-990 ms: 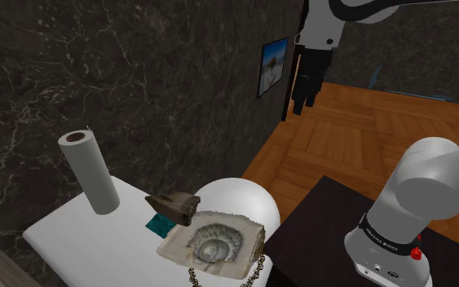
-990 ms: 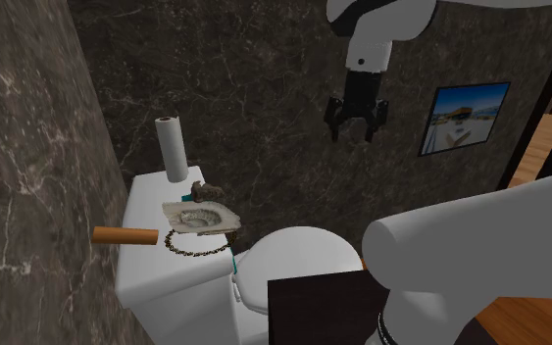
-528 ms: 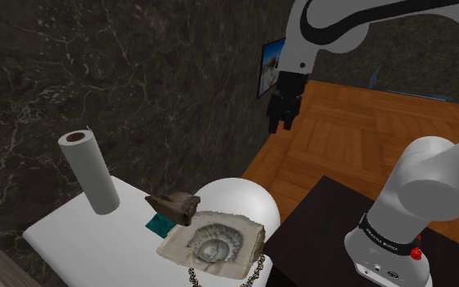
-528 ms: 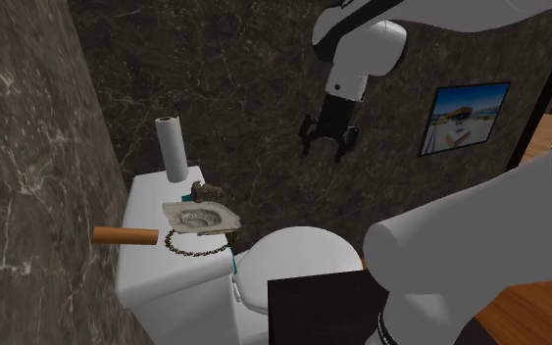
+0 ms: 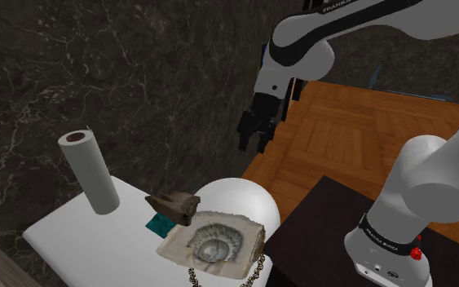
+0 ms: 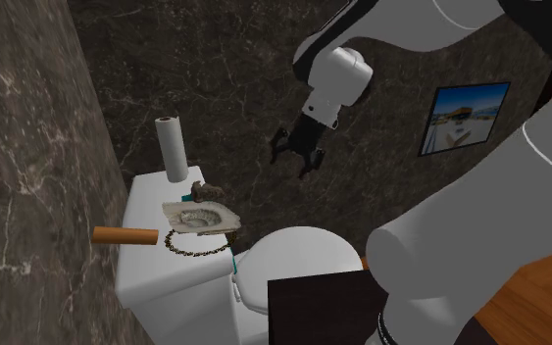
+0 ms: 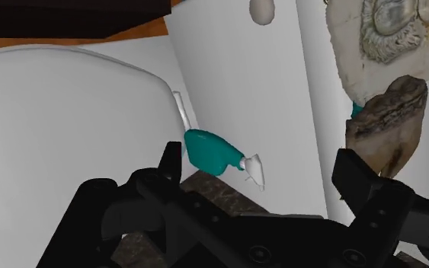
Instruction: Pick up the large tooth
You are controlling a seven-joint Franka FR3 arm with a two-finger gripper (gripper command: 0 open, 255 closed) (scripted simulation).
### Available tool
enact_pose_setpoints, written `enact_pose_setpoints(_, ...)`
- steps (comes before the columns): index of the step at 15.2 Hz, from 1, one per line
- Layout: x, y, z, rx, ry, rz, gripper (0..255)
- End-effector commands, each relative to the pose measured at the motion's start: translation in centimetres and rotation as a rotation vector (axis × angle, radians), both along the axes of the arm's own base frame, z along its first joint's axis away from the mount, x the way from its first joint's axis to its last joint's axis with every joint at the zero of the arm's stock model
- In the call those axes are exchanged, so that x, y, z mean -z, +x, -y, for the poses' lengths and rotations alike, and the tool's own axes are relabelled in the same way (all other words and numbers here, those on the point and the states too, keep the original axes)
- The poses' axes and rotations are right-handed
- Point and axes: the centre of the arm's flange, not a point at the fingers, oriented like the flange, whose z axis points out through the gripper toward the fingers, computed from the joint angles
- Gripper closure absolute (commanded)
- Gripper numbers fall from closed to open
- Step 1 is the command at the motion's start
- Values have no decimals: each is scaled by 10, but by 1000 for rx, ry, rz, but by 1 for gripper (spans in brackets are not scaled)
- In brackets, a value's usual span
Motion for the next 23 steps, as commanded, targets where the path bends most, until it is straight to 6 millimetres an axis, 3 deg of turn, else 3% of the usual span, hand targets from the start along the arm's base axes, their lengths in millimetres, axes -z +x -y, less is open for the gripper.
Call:
enact_pose_setpoints(1, 17, 8, -16, 20, 62, -19, 0)
enact_pose_setpoints(9, 66, 43, -84, 83, 300, -90, 0)
enact_pose_setpoints(16, 98, 75, -150, 138, 509, -151, 0)
enact_pose_setpoints(23, 131, 78, -156, 142, 524, -155, 0)
